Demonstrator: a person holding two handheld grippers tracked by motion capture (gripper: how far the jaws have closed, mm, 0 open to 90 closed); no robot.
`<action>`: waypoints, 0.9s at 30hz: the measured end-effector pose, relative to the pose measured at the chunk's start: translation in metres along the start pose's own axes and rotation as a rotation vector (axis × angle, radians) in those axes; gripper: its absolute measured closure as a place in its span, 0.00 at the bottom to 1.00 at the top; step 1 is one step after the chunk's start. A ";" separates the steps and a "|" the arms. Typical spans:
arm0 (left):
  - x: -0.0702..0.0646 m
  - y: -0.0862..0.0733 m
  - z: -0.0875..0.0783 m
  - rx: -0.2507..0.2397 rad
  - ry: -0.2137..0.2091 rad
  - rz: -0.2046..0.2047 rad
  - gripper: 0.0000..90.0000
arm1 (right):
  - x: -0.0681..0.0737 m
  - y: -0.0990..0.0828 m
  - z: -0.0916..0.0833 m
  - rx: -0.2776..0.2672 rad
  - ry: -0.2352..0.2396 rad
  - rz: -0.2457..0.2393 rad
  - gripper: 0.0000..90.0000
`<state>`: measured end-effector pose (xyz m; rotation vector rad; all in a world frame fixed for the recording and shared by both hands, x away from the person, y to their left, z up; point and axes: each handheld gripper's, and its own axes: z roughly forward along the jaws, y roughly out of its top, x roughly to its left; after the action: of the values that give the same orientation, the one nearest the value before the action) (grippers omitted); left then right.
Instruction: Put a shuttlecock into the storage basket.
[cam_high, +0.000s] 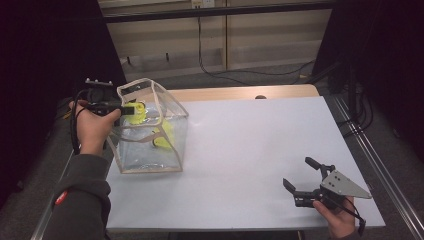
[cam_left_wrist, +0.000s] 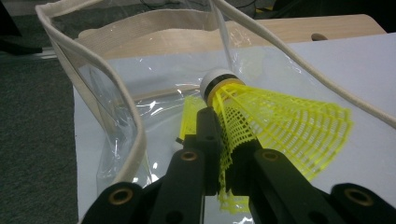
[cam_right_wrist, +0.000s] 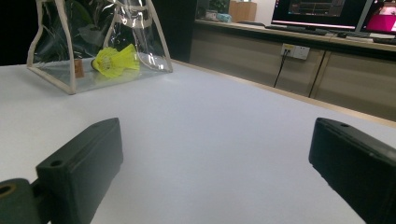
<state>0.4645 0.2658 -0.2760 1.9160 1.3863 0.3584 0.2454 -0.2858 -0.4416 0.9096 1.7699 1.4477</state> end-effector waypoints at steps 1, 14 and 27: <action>0.000 0.000 0.000 -0.001 -0.001 0.001 0.96 | 0.000 0.000 0.000 -0.001 -0.001 0.000 0.03; -0.001 0.000 -0.001 0.001 0.000 0.013 0.93 | 0.000 0.000 0.000 0.000 0.001 0.002 0.03; -0.005 0.001 -0.003 -0.025 -0.031 0.011 0.88 | 0.000 0.000 0.000 0.001 -0.002 0.000 0.03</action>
<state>0.4615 0.2622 -0.2716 1.9022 1.3455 0.3480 0.2453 -0.2856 -0.4416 0.9111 1.7693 1.4460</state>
